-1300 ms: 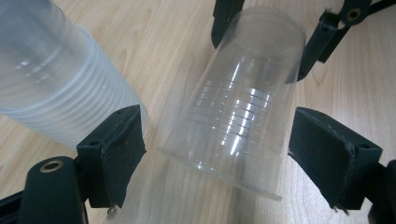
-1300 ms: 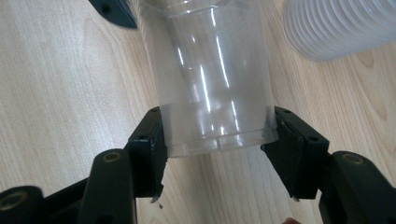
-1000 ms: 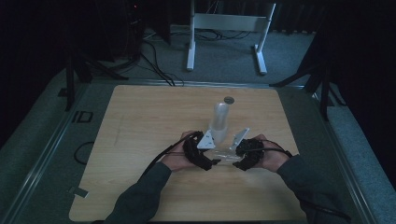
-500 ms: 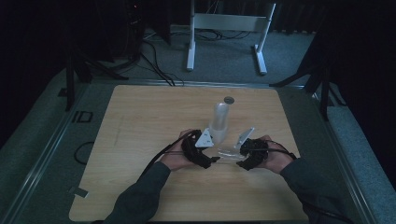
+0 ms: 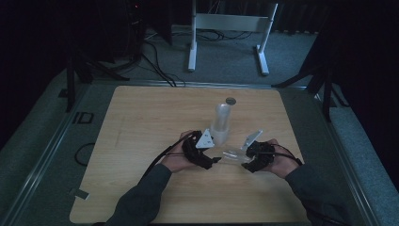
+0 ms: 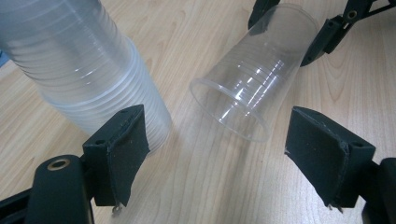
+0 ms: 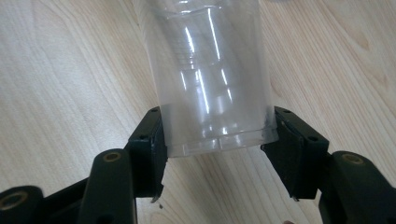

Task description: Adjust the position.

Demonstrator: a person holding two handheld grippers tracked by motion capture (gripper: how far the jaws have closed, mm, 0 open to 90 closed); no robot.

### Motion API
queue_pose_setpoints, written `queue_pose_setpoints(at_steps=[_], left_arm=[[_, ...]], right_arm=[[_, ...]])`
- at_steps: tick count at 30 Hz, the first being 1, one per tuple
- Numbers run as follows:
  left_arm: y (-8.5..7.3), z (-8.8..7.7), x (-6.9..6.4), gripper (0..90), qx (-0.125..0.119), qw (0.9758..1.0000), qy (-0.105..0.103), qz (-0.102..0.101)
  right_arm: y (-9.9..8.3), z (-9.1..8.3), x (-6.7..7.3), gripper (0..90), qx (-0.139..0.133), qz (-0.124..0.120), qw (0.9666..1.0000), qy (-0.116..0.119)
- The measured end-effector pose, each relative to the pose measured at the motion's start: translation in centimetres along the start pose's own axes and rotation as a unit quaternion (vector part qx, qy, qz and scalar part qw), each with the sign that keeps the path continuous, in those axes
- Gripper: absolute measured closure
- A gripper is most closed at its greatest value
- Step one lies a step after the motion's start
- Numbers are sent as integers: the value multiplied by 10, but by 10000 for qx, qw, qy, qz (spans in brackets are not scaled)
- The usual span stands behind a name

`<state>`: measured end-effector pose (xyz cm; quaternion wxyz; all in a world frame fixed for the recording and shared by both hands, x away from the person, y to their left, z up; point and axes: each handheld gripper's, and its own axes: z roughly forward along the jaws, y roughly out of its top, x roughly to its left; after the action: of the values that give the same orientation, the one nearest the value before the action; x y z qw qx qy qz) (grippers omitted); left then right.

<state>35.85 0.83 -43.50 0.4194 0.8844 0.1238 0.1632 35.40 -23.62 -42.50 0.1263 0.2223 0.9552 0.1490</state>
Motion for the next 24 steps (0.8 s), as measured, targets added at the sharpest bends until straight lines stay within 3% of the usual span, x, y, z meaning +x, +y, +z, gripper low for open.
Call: queue_pose_setpoints(at_steps=[1,11,16,24], left_arm=[[0,0,0,211,3,10000,12,-3],[-2,2,0,212,-11,9999,76,-84],[-2,2,0,214,3,9999,111,-103],[-4,4,-1,216,45,9998,132,-106]], right_arm=[[-2,1,0,423,-4,120,9999,-3],[-8,1,-5,423,-75,448,9989,-132],[-13,3,-9,423,-177,828,9962,-216],[-18,4,-12,423,-271,1119,9927,-354]])
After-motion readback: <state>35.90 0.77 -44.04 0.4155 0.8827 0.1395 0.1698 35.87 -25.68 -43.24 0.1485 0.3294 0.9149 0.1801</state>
